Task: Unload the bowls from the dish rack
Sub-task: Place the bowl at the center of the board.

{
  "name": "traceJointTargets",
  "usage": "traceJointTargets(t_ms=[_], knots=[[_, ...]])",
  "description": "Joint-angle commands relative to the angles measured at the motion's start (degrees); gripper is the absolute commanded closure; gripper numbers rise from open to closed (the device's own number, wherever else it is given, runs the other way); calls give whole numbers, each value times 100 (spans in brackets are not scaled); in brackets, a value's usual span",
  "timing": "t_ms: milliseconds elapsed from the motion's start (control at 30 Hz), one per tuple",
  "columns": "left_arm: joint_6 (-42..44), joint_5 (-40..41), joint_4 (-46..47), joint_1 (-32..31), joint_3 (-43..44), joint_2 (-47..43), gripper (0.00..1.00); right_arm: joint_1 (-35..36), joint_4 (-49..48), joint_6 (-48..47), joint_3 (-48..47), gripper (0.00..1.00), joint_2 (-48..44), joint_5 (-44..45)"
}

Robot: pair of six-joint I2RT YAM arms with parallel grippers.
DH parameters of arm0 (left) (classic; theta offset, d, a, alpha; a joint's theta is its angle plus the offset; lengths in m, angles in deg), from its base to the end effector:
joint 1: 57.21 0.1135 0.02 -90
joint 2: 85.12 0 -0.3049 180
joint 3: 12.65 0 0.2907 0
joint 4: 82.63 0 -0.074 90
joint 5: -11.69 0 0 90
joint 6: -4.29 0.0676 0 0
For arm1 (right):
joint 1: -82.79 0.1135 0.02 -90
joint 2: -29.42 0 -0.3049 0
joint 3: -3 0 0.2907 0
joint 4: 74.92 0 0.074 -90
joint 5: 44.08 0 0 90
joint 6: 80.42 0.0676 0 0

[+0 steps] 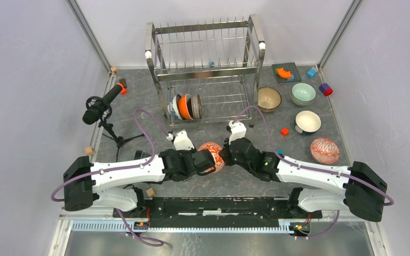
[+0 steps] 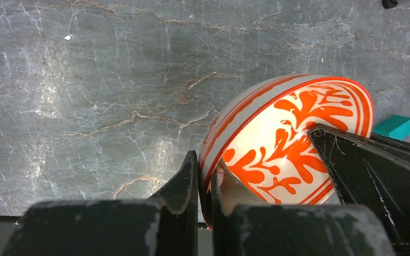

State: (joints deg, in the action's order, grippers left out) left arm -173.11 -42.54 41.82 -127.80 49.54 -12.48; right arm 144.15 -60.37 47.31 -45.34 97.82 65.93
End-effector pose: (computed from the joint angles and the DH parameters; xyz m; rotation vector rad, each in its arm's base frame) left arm 0.1261 -0.2390 0.2341 -0.5204 2.3811 -0.3576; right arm 0.1612 0.2469 0.2192 -0.2501 2.1867 0.6245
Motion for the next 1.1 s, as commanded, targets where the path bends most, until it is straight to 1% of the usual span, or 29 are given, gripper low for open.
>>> traceJointTargets(t_ms=[0,233,333,433,500,567,667,800,867,1067], knots=[[383,114,448,-12,90,-313,81,24,256,-509,-170,100,-156,0],[1336,14,740,-6,-3,-606,25,23,579,-880,-286,100,-463,10],[1900,-59,736,-6,33,-769,7,16,916,-1048,-369,100,-664,288],[2758,-70,734,-3,91,-1017,3,-151,1458,-1251,-427,100,-955,788],[3406,-70,789,-3,113,-1220,2,-502,1756,-1380,-365,100,-1216,969],[3967,-63,818,-6,152,-1444,2,-1100,1917,-1458,-209,100,-1515,935],[4653,-4,879,-12,149,-1811,3,-1990,1887,-1419,42,100,-1877,593],[5157,406,898,-2,23,-2239,4,-3092,1522,-998,347,100,-2011,141],[5351,601,955,-2,-88,-2419,4,-3472,1262,-788,399,100,-1906,9],[5522,933,1002,0,-591,-2799,4,-4099,900,-474,309,100,-1232,93]])
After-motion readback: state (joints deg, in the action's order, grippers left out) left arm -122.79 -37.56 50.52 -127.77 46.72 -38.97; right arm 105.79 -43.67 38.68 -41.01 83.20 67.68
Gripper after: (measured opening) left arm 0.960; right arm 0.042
